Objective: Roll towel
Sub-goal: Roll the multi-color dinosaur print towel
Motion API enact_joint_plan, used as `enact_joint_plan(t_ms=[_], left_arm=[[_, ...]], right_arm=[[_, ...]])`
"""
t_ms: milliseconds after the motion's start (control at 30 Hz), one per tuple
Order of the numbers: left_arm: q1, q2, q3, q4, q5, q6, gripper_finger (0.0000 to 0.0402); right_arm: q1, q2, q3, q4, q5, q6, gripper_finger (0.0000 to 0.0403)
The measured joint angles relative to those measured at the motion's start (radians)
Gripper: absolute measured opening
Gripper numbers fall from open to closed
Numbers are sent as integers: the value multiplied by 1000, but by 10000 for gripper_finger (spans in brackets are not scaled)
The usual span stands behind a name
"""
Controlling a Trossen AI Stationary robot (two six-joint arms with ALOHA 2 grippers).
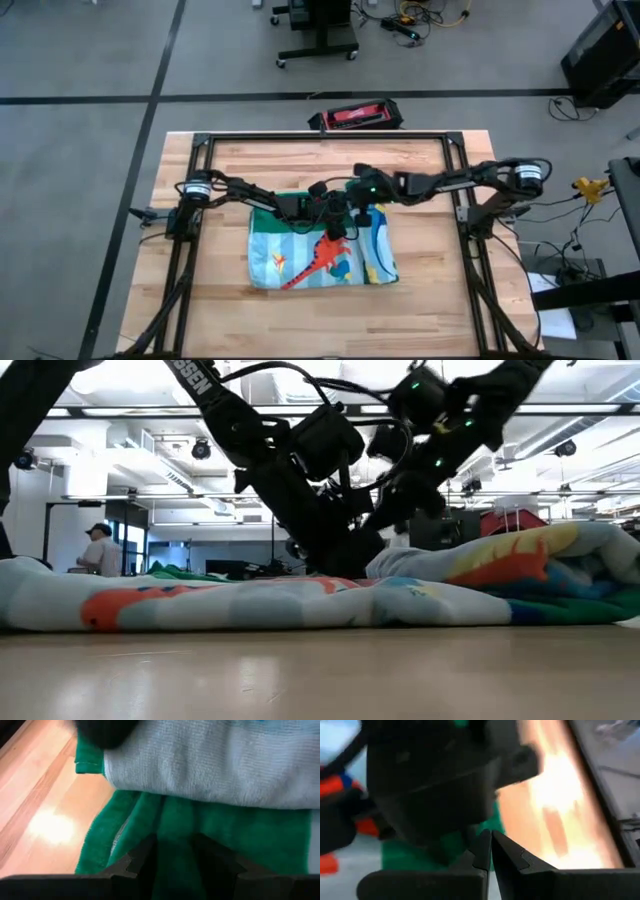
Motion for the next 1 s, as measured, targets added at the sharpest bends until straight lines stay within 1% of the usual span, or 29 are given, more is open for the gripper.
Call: enact_joint_plan(t_ms=[200,400,533,667,700,800,1000], left_arm=[[-9,-11,0,-52,-5,-5,119],[-11,-12,-2,-59,-6,6,119],[-11,-12,-7,-56,-7,-12,119],[-13,-12,-31,-13,-28,-3,119],[-13,-12,-42,9,-32,1,119],[-14,-14,-71,67,-35,5,119],[-17,-31,-86,77,-18,19,119]], right_arm=[[-34,129,165,-226,3,-20,0],[-34,203,293,-363,-2,-48,0],[-43,247,326,-393,-12,-55,0],[-44,256,320,-370,-89,-56,0],[-41,257,320,-361,-93,-54,0],[-40,258,319,-335,-83,-56,0],[-42,226,309,-330,-71,-36,0]])
